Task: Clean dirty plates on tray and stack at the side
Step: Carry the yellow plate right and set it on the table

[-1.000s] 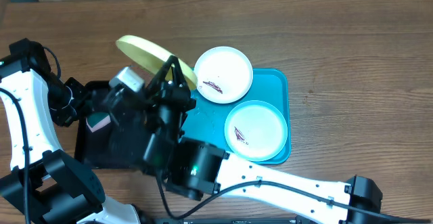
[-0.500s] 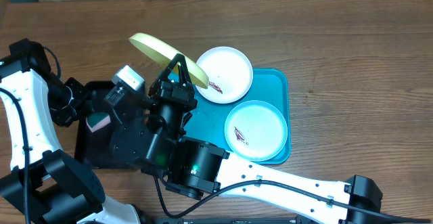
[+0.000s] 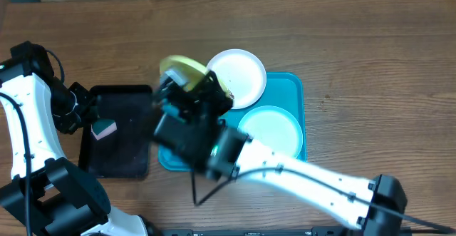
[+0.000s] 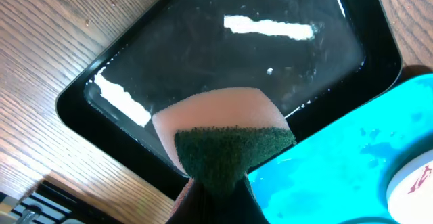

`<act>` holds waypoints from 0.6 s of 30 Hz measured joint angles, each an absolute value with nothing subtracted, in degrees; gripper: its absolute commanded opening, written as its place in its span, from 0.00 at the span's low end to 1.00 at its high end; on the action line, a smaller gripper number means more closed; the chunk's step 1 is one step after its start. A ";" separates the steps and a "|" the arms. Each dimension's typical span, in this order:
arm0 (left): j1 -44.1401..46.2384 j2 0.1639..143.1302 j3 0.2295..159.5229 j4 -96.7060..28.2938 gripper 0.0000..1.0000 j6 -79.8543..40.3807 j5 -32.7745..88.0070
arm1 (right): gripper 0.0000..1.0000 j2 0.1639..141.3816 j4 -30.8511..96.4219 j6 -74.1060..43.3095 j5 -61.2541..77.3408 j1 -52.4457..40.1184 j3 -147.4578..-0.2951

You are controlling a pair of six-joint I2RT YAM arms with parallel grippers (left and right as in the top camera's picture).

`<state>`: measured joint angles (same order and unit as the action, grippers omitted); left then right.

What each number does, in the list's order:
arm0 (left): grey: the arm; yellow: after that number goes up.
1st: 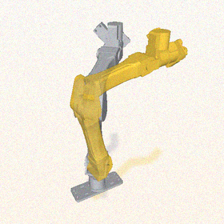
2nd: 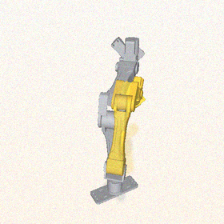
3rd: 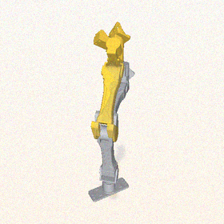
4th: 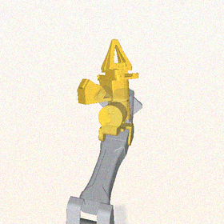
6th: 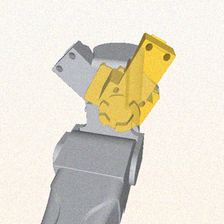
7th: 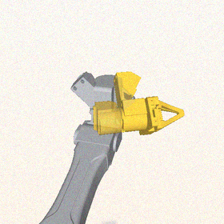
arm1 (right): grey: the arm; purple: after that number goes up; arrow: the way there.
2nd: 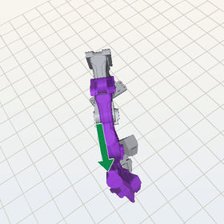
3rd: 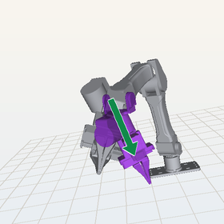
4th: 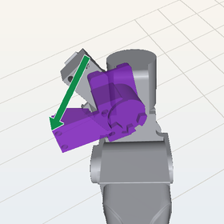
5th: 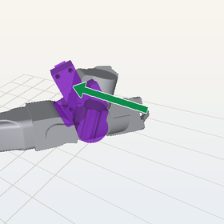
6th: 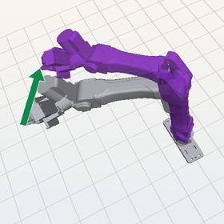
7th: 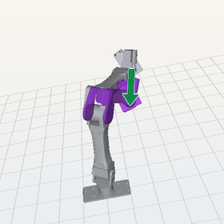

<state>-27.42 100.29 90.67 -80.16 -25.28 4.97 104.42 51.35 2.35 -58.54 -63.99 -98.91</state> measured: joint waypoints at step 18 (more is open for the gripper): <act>-27.42 100.29 90.56 -80.14 0.04 -25.28 4.97 | 0.04 97.21 64.42 -31.66 0.60 -10.02 -98.15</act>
